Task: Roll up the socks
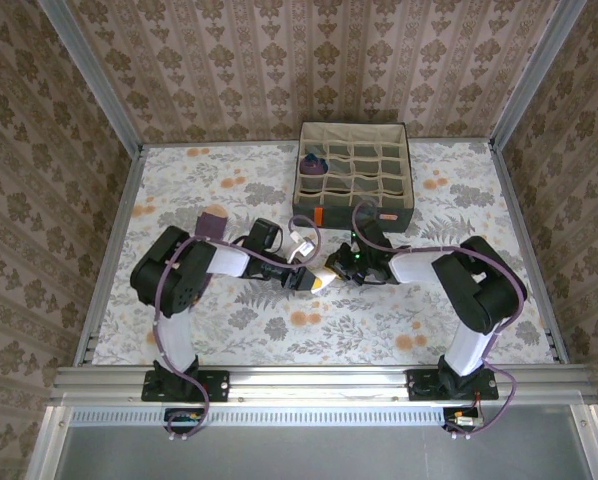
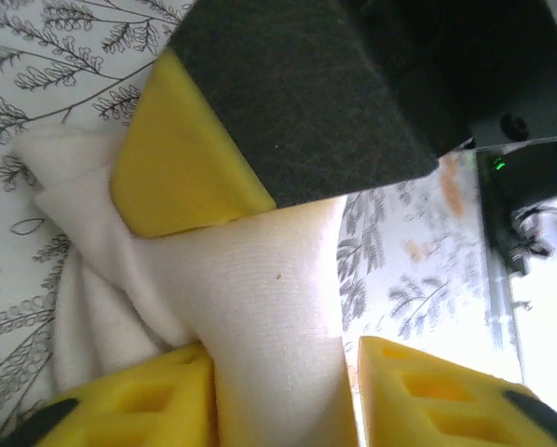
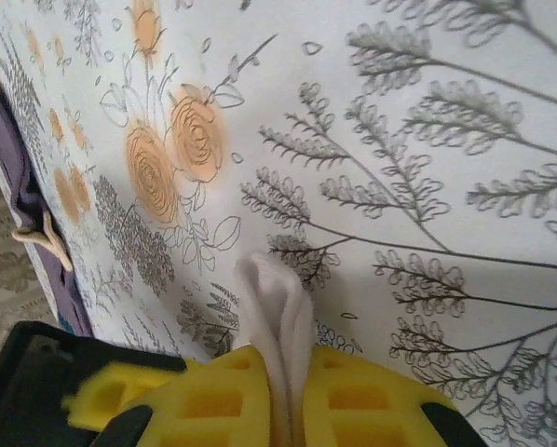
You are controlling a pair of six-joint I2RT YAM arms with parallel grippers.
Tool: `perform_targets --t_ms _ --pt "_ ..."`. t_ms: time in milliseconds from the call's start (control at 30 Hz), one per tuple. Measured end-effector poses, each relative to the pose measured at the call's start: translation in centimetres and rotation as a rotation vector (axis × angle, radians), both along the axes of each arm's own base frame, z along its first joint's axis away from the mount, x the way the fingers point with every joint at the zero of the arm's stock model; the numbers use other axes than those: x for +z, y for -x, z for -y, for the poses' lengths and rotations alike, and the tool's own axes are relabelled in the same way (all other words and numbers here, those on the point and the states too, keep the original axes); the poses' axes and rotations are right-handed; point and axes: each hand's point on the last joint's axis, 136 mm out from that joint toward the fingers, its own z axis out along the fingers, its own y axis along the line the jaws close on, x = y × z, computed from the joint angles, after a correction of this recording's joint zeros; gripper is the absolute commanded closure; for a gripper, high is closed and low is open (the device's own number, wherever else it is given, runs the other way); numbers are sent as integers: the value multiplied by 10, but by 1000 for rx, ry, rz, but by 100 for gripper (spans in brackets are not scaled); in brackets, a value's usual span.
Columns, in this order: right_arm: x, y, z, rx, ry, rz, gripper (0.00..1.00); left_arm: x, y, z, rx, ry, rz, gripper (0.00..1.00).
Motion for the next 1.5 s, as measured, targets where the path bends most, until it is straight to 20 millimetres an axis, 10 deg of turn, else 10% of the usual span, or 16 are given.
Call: perform_targets --t_ms 600,867,1067,1500 --pt "145 -24 23 294 237 687 100 117 -53 -64 358 20 540 0" --pt "179 -49 51 377 367 869 100 115 -89 -102 536 -104 547 0" --pt "212 -82 55 411 449 991 100 103 -120 -87 525 -152 470 15" --pt "194 -162 69 492 595 1047 100 123 -219 -38 585 -119 390 50"
